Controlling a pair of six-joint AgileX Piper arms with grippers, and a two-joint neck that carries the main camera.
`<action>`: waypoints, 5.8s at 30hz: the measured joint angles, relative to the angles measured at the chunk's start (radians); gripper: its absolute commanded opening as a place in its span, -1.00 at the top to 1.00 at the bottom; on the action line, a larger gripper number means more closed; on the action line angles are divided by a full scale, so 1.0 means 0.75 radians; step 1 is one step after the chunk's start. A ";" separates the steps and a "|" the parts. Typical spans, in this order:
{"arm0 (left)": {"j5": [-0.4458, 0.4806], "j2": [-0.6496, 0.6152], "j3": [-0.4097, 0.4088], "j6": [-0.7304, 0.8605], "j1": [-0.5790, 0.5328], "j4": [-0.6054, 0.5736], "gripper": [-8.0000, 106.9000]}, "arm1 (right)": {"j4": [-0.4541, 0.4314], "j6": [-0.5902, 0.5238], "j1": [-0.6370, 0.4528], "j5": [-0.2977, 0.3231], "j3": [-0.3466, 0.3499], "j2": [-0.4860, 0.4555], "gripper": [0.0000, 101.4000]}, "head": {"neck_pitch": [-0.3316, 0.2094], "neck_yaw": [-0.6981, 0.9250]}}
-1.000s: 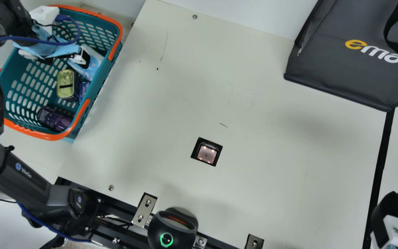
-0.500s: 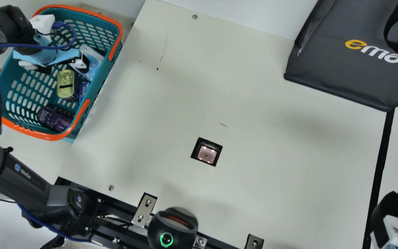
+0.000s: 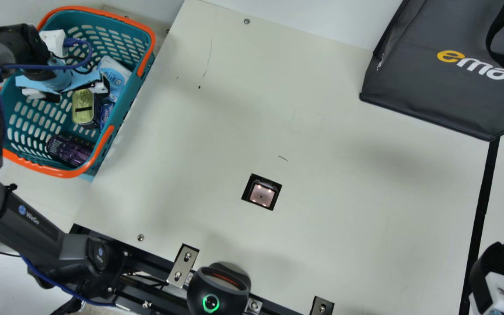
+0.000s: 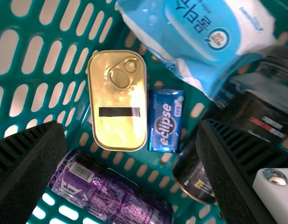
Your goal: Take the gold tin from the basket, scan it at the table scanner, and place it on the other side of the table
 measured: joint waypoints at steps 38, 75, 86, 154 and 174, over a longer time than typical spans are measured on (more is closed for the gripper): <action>-0.509 0.033 0.342 0.039 0.102 -0.144 -0.71 | 0.000 0.000 0.000 0.000 0.000 0.000 -0.87 | 0.000 0.002; -0.680 0.134 0.344 0.367 0.154 -0.537 -0.71 | 0.000 0.000 0.000 0.000 0.000 0.000 -0.87 | 0.000 0.002; -0.677 0.150 0.331 0.424 0.160 -0.599 -0.47 | 0.000 0.000 0.000 0.000 0.000 0.000 -0.87 | 0.000 0.000; -0.010 -0.440 0.067 -0.025 -0.039 -0.465 1.00 | 0.003 0.000 0.000 -0.002 0.000 0.000 -0.87 | 0.000 0.000; 0.084 -0.730 0.123 -0.016 -0.309 -0.565 1.00 | 0.003 0.000 0.000 -0.002 0.000 0.000 -0.87 | 0.002 0.000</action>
